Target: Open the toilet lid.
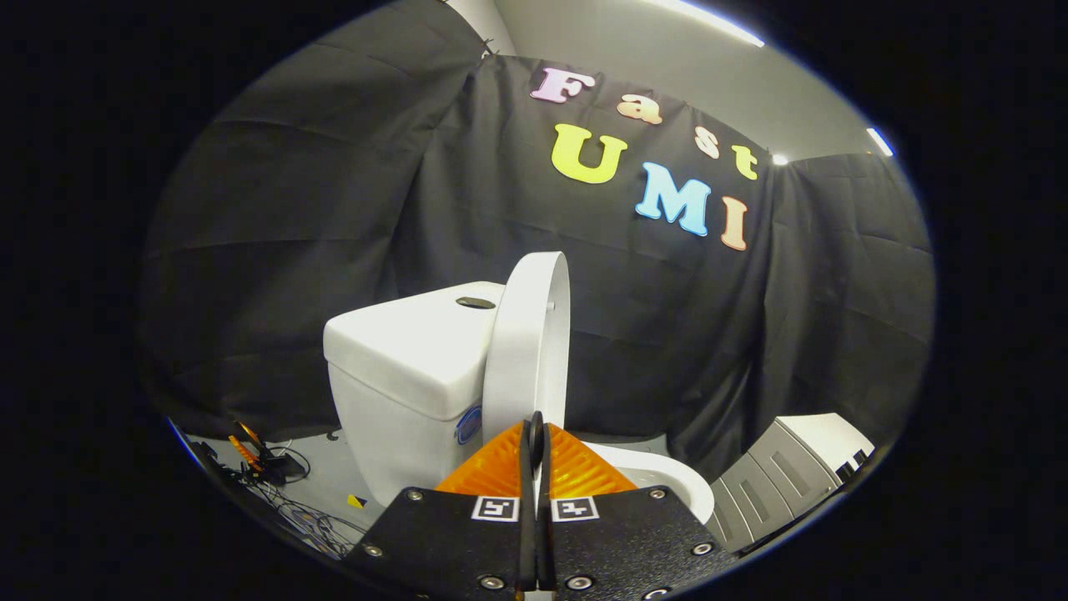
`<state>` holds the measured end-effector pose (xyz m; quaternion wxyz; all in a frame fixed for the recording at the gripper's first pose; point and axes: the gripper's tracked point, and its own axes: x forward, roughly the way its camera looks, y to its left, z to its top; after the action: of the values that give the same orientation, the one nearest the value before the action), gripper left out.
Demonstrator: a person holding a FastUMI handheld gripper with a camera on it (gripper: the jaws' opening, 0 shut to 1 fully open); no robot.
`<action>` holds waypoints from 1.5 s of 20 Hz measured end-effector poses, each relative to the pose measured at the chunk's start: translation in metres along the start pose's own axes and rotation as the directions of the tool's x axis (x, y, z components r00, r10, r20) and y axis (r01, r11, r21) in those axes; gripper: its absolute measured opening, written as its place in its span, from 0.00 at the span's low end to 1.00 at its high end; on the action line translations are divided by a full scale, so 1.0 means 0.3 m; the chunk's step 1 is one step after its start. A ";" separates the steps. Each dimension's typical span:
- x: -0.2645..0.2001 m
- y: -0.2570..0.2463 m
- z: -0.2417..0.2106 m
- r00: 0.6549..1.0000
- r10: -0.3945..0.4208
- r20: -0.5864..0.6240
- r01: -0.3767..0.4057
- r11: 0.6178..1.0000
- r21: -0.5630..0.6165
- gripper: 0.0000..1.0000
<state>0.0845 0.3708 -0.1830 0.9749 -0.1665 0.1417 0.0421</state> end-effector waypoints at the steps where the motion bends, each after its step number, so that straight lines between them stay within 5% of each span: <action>1: 0.000 -0.002 0.000 1.000 0.002 -0.001 -0.002 1.000 0.006 0.00; 8: 0.006 0.031 0.006 0.997 0.076 -0.018 -0.075 0.995 0.060 0.04; 12: -0.059 0.036 0.032 0.992 0.130 0.008 -0.129 0.982 0.137 0.33; 16: -0.145 -0.002 0.114 0.976 0.201 0.080 -0.215 0.939 0.269 0.94; 21: -0.222 -0.239 0.253 0.965 0.161 0.207 -0.224 0.918 0.327 0.95; 30: -0.290 -0.687 0.270 0.955 0.082 0.285 -0.175 0.931 0.319 0.94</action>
<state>0.0492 0.2010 -0.0200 0.9941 0.0215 0.0252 0.1034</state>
